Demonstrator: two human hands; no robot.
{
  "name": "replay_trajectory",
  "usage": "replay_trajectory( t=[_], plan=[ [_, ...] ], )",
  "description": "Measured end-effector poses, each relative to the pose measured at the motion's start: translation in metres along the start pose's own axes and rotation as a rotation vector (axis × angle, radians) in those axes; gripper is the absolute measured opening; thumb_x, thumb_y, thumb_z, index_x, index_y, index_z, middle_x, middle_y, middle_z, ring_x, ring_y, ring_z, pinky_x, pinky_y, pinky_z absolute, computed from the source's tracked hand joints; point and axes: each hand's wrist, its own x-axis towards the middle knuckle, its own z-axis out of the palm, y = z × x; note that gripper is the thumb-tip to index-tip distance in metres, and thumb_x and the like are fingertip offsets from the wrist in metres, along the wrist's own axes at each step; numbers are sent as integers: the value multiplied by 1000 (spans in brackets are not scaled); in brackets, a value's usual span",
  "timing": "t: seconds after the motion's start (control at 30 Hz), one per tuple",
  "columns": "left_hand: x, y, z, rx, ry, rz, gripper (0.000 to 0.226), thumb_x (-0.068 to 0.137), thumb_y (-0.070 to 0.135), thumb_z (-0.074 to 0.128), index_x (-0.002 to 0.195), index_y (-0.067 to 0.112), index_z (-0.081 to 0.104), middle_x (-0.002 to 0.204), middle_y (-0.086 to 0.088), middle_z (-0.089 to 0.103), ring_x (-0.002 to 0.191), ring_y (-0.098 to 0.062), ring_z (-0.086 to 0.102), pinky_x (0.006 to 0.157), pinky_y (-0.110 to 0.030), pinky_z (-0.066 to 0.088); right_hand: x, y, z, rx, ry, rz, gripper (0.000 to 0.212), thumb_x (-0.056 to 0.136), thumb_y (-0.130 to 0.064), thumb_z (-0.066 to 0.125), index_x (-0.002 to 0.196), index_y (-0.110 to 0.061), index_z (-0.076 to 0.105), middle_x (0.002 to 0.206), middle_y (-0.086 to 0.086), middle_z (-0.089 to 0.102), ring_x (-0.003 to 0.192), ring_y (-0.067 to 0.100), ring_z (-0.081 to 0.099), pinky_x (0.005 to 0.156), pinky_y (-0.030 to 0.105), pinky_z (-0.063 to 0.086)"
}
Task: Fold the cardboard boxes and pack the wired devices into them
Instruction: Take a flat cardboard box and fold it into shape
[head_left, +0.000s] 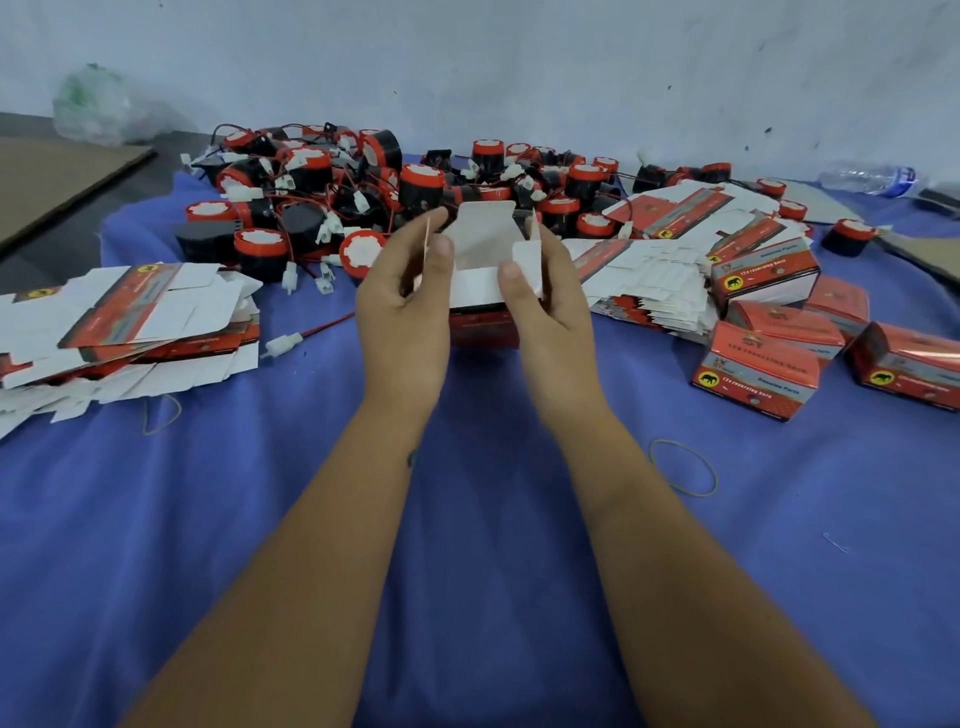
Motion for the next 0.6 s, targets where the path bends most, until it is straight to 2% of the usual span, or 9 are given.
replay_trajectory(
  t=[0.07, 0.17, 0.27, 0.37, 0.43, 0.5, 0.6],
  plan=[
    [-1, -3, 0, -46, -86, -105, 22, 102, 19, 53, 120, 28, 63, 122, 11, 67, 114, -4, 63, 95, -25, 52, 3, 5, -5, 45, 24, 66, 33, 99, -19, 55, 130, -26, 51, 132, -2, 59, 119, 10, 57, 96, 27, 50],
    [-3, -5, 2, -128, -168, -231, 26, 103, 18, 51, 121, 31, 63, 128, 7, 66, 117, -8, 63, 97, -28, 53, 5, 11, -9, 136, 48, 211, 30, 99, -20, 56, 128, -22, 52, 128, 2, 61, 113, 14, 61, 83, 23, 53],
    [-3, -2, 4, -207, -198, -304, 26, 105, 27, 44, 122, 33, 63, 132, 3, 65, 121, -12, 62, 103, -33, 50, 8, 13, -11, 189, 60, 266, 27, 95, -12, 59, 121, -19, 55, 122, 5, 64, 109, 18, 63, 84, 29, 55],
    [-1, -1, 3, -324, -191, -366, 45, 107, 44, 25, 117, 29, 66, 126, 4, 69, 119, -13, 63, 106, -34, 46, 7, 11, -10, 144, 80, 262, 30, 90, -1, 58, 114, -19, 60, 115, 3, 68, 105, 18, 64, 88, 34, 55],
    [-2, -2, 3, -256, -207, -338, 38, 107, 39, 30, 117, 31, 65, 115, 14, 72, 112, -6, 65, 94, -26, 51, 6, 9, -10, 139, 88, 278, 33, 90, 1, 56, 115, -19, 59, 116, 5, 67, 106, 21, 63, 91, 37, 53],
    [-4, 0, 6, -133, -246, -258, 27, 107, 31, 39, 119, 39, 62, 110, 29, 69, 111, 4, 63, 87, -15, 50, 5, 7, -8, 158, 90, 296, 33, 91, 1, 55, 114, -23, 58, 115, 4, 66, 107, 22, 63, 93, 39, 52],
    [-4, -1, 9, -82, -277, -158, 29, 105, 34, 39, 120, 51, 58, 121, 35, 60, 125, 8, 51, 100, -16, 43, 4, 4, -5, 268, 88, 330, 32, 93, -1, 55, 115, -24, 58, 118, 5, 66, 114, 27, 61, 97, 43, 51]
  ],
)
